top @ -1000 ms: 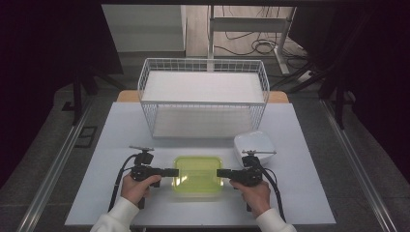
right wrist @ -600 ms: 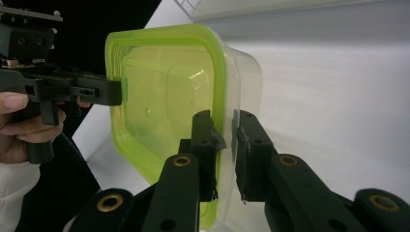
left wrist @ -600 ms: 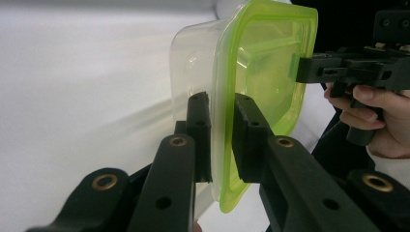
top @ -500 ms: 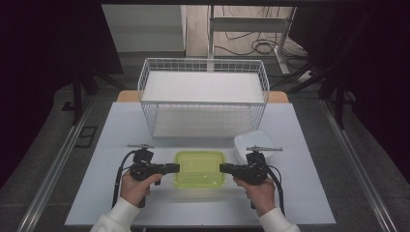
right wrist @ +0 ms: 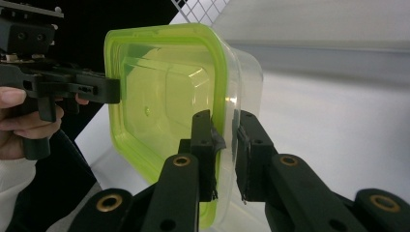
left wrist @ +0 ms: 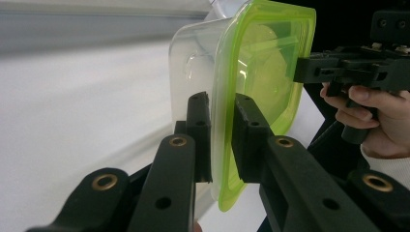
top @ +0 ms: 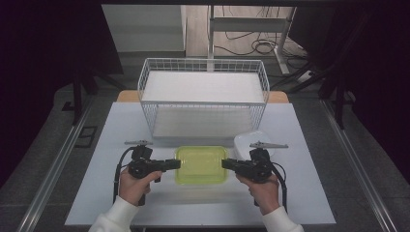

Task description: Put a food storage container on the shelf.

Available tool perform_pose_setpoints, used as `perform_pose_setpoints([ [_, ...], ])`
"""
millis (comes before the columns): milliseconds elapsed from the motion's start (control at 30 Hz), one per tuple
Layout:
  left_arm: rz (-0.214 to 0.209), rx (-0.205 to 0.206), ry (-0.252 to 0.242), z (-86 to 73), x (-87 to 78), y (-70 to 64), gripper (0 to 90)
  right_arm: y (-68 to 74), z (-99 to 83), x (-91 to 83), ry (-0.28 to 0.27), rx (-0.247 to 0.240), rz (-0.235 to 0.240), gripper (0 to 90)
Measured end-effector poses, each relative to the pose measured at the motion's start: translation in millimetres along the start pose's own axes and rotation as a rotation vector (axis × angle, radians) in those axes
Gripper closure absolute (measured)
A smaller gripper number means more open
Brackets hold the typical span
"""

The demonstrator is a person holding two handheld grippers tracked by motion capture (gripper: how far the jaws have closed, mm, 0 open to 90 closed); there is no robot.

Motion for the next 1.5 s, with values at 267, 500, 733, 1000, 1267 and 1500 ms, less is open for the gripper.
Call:
perform_pose_setpoints([
  [267, 0.014, 0.009, 0.009, 7.1, -1.4, -3.3, 79.6, -1.1, 4.7, -2.0, -0.007, 0.005, -0.003, 79.0],
  [500, 0.007, 0.028, -0.019, 25.9, -11.8, -10.1, 79.6, 3.6, 22.1, -8.9, -0.028, -0.005, -0.002, 79.1],
  [733, 0.005, 0.042, -0.048, 45.7, -22.7, -15.3, 79.6, 12.1, 47.5, -18.5, -0.045, -0.045, -0.009, 79.1],
  [1000, 0.001, 0.048, -0.057, 63.4, -28.5, -18.7, 79.7, 13.9, 65.7, -22.9, -0.056, -0.061, -0.010, 79.0],
  [1267, 0.010, 0.069, -0.062, 83.0, -31.5, -25.4, 79.9, 15.0, 80.0, -33.7, -0.087, -0.060, 0.005, 78.7],
  [1500, 0.011, 0.073, -0.072, 95.8, -36.3, -27.0, 80.1, 17.0, 94.0, -38.2, -0.093, -0.076, -0.001, 78.5],
])
Point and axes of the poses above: each handheld gripper's, and its own axes: x roughly forward along the jaws, z roughly out of its top, y roughly to its left, the point moved 9 cm from there along x, roughly forward along the jaws, and after that the axes turned 7 degrees about y, right-handed, at the moved point
